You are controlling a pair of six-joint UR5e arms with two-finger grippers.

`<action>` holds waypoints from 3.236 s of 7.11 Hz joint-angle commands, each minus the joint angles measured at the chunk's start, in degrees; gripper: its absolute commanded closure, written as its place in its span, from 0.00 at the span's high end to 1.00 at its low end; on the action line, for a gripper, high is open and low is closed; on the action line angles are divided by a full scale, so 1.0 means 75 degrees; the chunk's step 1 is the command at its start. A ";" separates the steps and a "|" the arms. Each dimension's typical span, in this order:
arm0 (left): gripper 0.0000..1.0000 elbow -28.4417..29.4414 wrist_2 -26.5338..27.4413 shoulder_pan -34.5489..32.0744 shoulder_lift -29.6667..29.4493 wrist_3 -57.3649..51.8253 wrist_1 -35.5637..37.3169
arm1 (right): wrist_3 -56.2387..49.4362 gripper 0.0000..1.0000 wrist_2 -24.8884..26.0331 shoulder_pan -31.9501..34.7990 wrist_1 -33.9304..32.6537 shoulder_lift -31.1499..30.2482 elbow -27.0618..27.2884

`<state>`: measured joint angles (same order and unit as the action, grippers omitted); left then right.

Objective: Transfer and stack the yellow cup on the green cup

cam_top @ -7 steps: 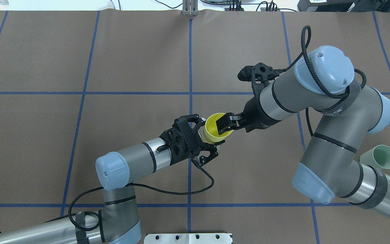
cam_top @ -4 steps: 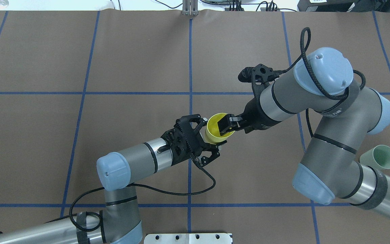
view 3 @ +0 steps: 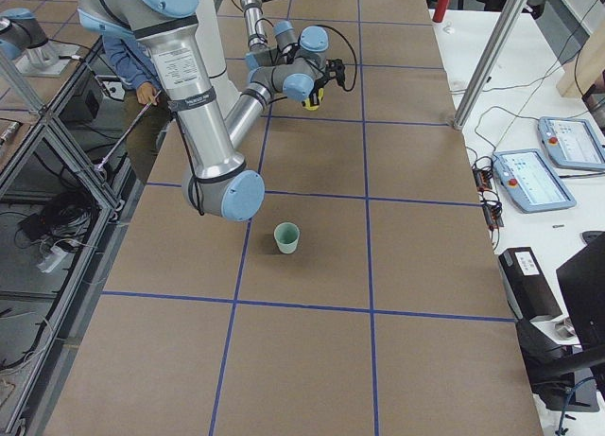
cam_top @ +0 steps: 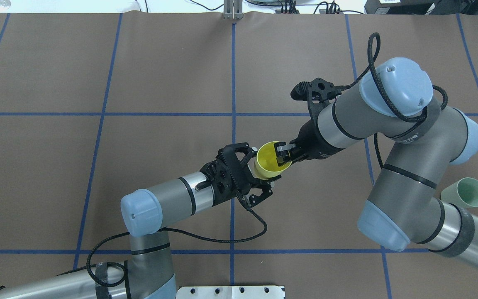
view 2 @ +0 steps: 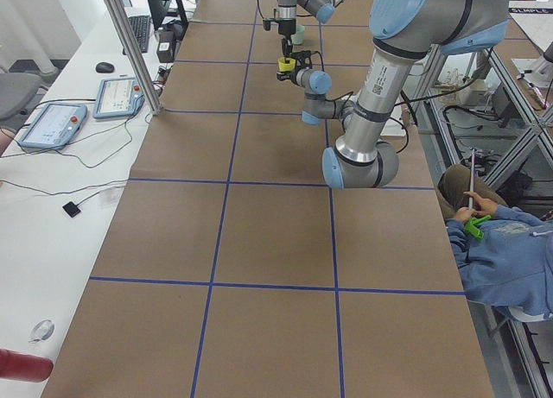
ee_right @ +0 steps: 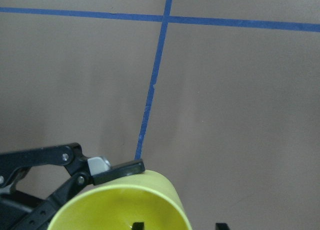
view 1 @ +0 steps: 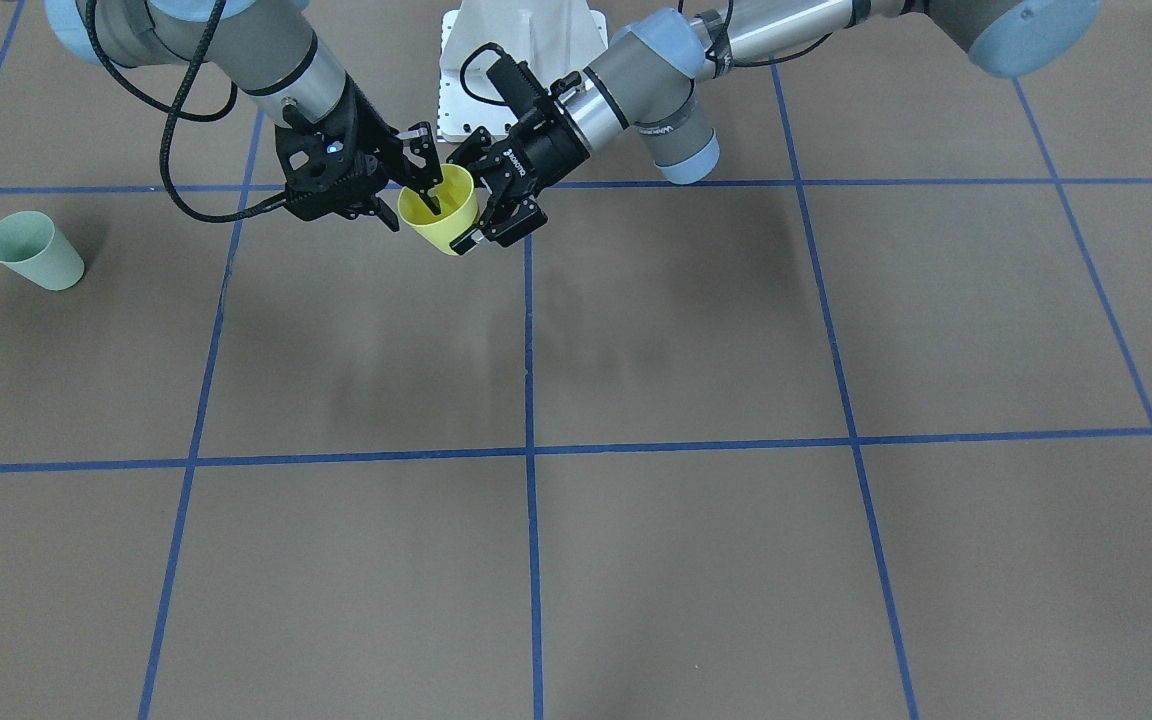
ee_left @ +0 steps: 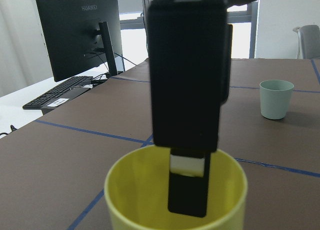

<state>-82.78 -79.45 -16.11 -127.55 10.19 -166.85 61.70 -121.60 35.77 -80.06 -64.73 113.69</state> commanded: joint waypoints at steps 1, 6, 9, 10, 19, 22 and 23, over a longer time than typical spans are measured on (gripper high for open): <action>0.00 -0.0001 0.0000 0.0027 -0.0044 0.0000 -0.0007 | 0.0000 0.00 -0.0029 0.0000 -0.0001 -0.0029 -0.0006; 0.98 0.0010 0.0082 0.0050 -0.0256 0.0023 0.0098 | 0.0000 0.00 -0.0460 0.0455 -0.0036 -0.0600 0.0471; 0.99 0.0022 0.0316 0.0074 -0.0256 0.0035 0.0028 | -0.0012 0.00 -0.0883 0.1180 -0.0048 -0.1246 0.0790; 0.99 0.0011 0.0328 0.0085 -0.0256 0.0047 0.0028 | 0.0000 0.00 -0.0896 0.1578 -0.0048 -0.1874 0.1127; 0.99 0.0069 0.2097 -0.0371 0.0446 0.2387 0.0496 | -0.1687 0.00 -0.0861 0.3762 0.0010 -0.5736 0.1155; 0.99 0.0081 0.2109 -0.0430 0.0494 0.2426 0.0508 | -0.1687 0.00 -0.0919 0.3738 0.0151 -0.5725 0.0744; 0.99 0.0081 0.2109 -0.0430 0.0494 0.2426 0.0508 | -0.1687 0.00 -0.1221 0.3750 0.0139 -0.5759 0.0732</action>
<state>-82.20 -63.65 -19.28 -123.88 28.30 -163.06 49.05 -128.90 63.86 -79.00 -107.75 119.54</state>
